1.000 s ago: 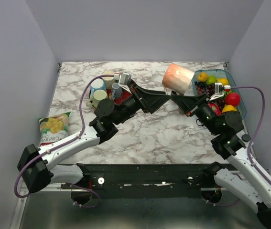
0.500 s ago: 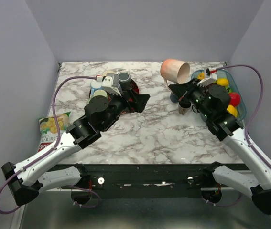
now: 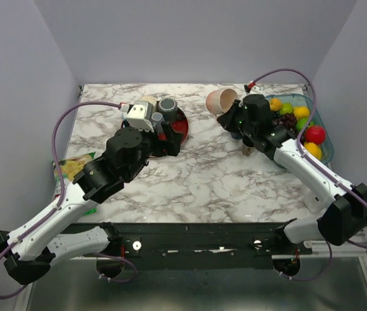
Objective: Turn the mug right side up
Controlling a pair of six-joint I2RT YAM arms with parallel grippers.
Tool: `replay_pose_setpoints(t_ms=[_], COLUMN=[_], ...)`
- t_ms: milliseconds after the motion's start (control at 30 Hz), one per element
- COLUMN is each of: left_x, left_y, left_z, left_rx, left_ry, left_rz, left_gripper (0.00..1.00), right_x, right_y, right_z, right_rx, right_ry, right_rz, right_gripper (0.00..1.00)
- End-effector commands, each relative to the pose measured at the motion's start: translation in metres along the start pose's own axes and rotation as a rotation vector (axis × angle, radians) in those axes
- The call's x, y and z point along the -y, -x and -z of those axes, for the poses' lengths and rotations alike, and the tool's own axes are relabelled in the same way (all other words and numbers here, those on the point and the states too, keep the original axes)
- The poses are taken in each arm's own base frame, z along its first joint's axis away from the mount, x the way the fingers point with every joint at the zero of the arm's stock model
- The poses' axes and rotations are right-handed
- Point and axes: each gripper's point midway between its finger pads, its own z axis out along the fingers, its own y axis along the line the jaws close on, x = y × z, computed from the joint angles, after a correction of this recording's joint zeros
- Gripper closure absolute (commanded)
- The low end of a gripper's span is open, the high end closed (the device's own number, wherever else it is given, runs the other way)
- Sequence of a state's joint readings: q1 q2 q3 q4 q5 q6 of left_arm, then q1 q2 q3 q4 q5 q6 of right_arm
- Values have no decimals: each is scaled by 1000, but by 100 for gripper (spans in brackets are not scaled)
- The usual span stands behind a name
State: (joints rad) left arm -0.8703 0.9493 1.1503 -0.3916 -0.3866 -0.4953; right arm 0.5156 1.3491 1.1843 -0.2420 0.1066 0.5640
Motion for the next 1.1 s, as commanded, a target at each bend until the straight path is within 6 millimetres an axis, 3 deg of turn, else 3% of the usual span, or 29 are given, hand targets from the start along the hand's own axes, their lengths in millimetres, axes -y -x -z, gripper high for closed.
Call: replay_pose_setpoints(t_ms=[0, 267, 533, 733, 767, 867, 1067], left_x=[-20, -29, -34, -36, -36, -37, -38], left_y=[-5, -16, -33, -44, -45, -52, -63], left_z=[15, 25, 27, 22, 20, 16, 13], left_rx=[-39, -77, -123, -158, -163, -184, -207], left_ry=[66, 77, 77, 82, 82, 85, 79], left_rz=[-50, -74, -80, -96, -99, -106, -106], left_gripper=[1, 1, 1, 1, 1, 1, 1], right_x=[-5, 31, 57, 70, 78, 88, 97], right_y=[36, 3, -26, -42, -55, -66, -74], right_z=[-16, -75, -111, -127, -133, -141, -147], right_rx=[93, -15, -127, -211, -254, -300, -354], right_ry=[-39, -210, -318, -367, -389, -413, -436], right_rz=[58, 149, 238, 281, 291, 299, 313], right_gripper=[100, 100, 100, 100, 100, 99, 100])
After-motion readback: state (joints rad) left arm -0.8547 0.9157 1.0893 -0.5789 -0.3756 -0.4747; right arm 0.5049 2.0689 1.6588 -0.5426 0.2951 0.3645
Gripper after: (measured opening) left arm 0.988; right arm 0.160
